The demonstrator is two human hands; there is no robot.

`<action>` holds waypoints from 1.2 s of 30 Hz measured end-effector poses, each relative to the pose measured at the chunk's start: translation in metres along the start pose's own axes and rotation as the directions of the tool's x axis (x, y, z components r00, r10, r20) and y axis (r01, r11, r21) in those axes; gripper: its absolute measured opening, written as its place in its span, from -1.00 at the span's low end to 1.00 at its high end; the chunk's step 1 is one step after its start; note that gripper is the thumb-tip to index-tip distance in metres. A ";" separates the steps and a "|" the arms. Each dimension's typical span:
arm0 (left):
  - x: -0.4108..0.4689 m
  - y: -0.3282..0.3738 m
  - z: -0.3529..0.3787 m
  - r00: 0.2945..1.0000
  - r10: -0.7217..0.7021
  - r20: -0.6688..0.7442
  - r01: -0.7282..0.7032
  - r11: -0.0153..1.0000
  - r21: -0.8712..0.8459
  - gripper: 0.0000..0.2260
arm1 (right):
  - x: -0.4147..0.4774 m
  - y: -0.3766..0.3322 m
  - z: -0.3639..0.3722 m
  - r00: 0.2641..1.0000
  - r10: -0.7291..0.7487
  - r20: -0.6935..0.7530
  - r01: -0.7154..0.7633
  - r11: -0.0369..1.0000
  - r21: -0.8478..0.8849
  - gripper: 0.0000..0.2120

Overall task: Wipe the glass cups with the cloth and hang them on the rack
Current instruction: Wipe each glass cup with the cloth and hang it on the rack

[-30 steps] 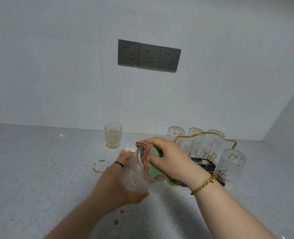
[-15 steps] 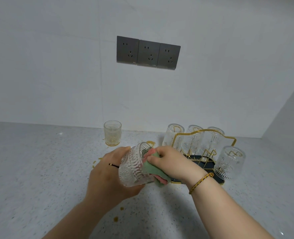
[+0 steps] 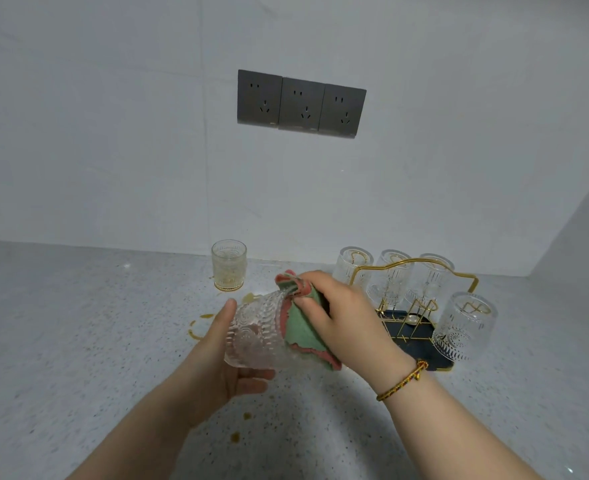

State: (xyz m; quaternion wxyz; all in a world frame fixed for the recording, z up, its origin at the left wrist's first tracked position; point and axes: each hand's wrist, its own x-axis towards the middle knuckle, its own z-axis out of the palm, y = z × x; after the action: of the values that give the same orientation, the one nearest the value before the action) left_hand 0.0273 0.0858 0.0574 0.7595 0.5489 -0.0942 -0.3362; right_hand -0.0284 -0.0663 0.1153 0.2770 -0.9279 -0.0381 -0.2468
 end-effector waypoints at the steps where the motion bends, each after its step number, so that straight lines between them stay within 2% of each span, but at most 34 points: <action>1: -0.001 -0.001 0.000 0.999 0.042 0.000 -0.042 0.999 -0.007 -0.56 | 0.000 0.002 0.003 0.998 0.057 -0.006 -0.057 0.998 0.025 -0.82; 3: -0.001 -0.003 0.000 0.984 0.175 -0.009 -0.175 0.984 -0.005 -0.68 | 0.000 0.005 0.009 0.972 0.231 0.040 -0.234 0.962 0.139 -0.83; 4: 0.001 -0.003 -0.002 0.974 0.228 0.007 -0.228 0.973 0.019 -0.57 | -0.001 0.008 0.011 0.943 0.320 0.089 -0.332 0.914 0.232 -0.82; 6: 0.001 -0.001 -0.005 0.962 0.266 0.064 -0.271 0.957 0.099 -0.21 | -0.002 0.013 0.011 0.882 0.435 0.182 -0.471 0.795 0.381 -0.79; 7: -0.001 0.000 -0.004 0.964 0.255 0.069 -0.261 0.961 0.092 -0.14 | -0.002 0.014 0.010 0.870 0.452 0.198 -0.493 0.768 0.410 -0.81; 8: -0.002 0.002 -0.004 0.969 0.238 0.064 -0.242 0.969 0.058 -0.15 | -0.002 0.014 0.008 0.876 0.442 0.191 -0.480 0.770 0.420 -0.84; 10: -0.004 0.006 -0.002 0.985 0.162 0.065 -0.162 0.987 -0.002 -0.40 | -0.001 0.012 0.008 0.948 0.310 0.071 -0.313 0.868 0.386 -0.91; 11: -0.004 0.007 -0.002 0.993 0.083 0.082 -0.084 0.996 0.006 -0.42 | -0.001 0.010 0.007 0.982 0.188 -0.010 -0.176 0.938 0.297 -0.90; 13: -0.002 0.002 -0.005 0.990 -0.060 0.128 0.059 0.998 0.014 -0.29 | -0.002 0.011 0.009 0.994 -0.074 -0.076 0.079 0.995 0.064 -0.72; 15: -0.005 0.000 -0.002 0.987 -0.095 0.133 0.096 0.995 0.000 -0.25 | -0.004 0.014 0.011 0.987 -0.141 -0.072 0.141 0.990 -0.013 -0.63; 17: -0.004 0.002 0.002 0.995 -0.032 0.093 0.035 0.999 -0.029 -0.38 | -0.006 0.013 0.012 0.996 -0.027 -0.089 0.034 0.996 0.083 -0.73; 19: -0.002 0.001 -0.001 0.988 0.123 0.093 -0.119 0.992 -0.044 -0.39 | -0.006 0.013 0.014 0.974 0.228 -0.016 -0.215 0.938 0.271 -0.92; 21: 0.000 0.001 -0.005 0.970 0.216 0.110 -0.222 0.974 0.041 -0.20 | -0.006 0.016 0.015 0.909 0.403 0.110 -0.410 0.810 0.419 -0.85; 23: -0.003 0.004 -0.004 0.975 0.207 0.083 -0.211 0.976 0.047 -0.33 | -0.005 0.017 0.013 0.888 0.437 0.145 -0.448 0.749 0.488 -0.83; 25: -0.004 0.007 -0.003 0.987 0.135 0.091 -0.133 0.991 -0.022 -0.47 | -0.006 0.013 0.012 0.944 0.326 0.059 -0.315 0.828 0.464 -0.89; 26: -0.003 0.007 -0.004 0.993 0.060 0.101 -0.057 0.998 -0.024 -0.43 | -0.006 0.012 0.012 0.978 0.208 -0.027 -0.184 0.911 0.368 -0.91; 27: -0.001 0.006 -0.005 0.993 -0.020 0.118 0.022 1.000 -0.014 -0.40 | -0.007 0.011 0.013 0.994 0.045 -0.098 -0.023 0.977 0.214 -0.85; 29: 0.000 0.001 -0.006 0.986 -0.097 0.139 0.104 0.993 -0.048 -0.46 | -0.008 0.017 0.019 0.958 -0.261 -0.120 0.255 0.965 -0.060 -0.77; 30: -0.002 0.001 -0.003 0.986 -0.103 0.134 0.113 0.991 -0.073 -0.52 | -0.009 0.019 0.021 0.949 -0.291 -0.121 0.282 0.956 -0.083 -0.77; 31: -0.002 -0.001 -0.002 0.988 -0.088 0.129 0.101 0.990 -0.101 -0.56 | -0.010 0.019 0.023 0.959 -0.252 -0.133 0.247 0.968 -0.048 -0.77; 32: -0.003 -0.002 0.000 0.992 -0.045 0.118 0.060 0.990 -0.126 -0.57 | -0.011 0.017 0.024 0.979 -0.143 -0.142 0.147 0.989 0.017 -0.77; 33: -0.001 -0.005 -0.001 0.995 0.025 0.097 -0.011 0.990 -0.142 -0.59 | -0.012 0.015 0.026 0.993 0.040 -0.114 -0.026 0.992 0.123 -0.80; 34: 0.000 -0.005 -0.004 0.991 0.107 0.080 -0.094 0.984 -0.150 -0.58 | -0.011 0.015 0.028 0.967 0.253 -0.013 -0.241 0.935 0.259 -0.83; 35: 0.001 -0.004 -0.005 0.982 0.173 0.075 -0.161 0.977 -0.143 -0.46 | -0.010 0.018 0.030 0.903 0.414 0.116 -0.426 0.822 0.377 -0.83; 36: 0.000 -0.001 -0.006 0.975 0.209 0.070 -0.201 0.973 -0.112 -0.34 | -0.010 0.022 0.032 0.847 0.491 0.204 -0.528 0.732 0.432 -0.78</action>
State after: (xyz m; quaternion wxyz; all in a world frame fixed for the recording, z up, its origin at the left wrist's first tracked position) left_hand 0.0302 0.0904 0.0542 0.8134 0.4816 -0.1635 -0.2824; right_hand -0.0189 -0.0668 0.0763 0.5495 -0.8150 0.1481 -0.1091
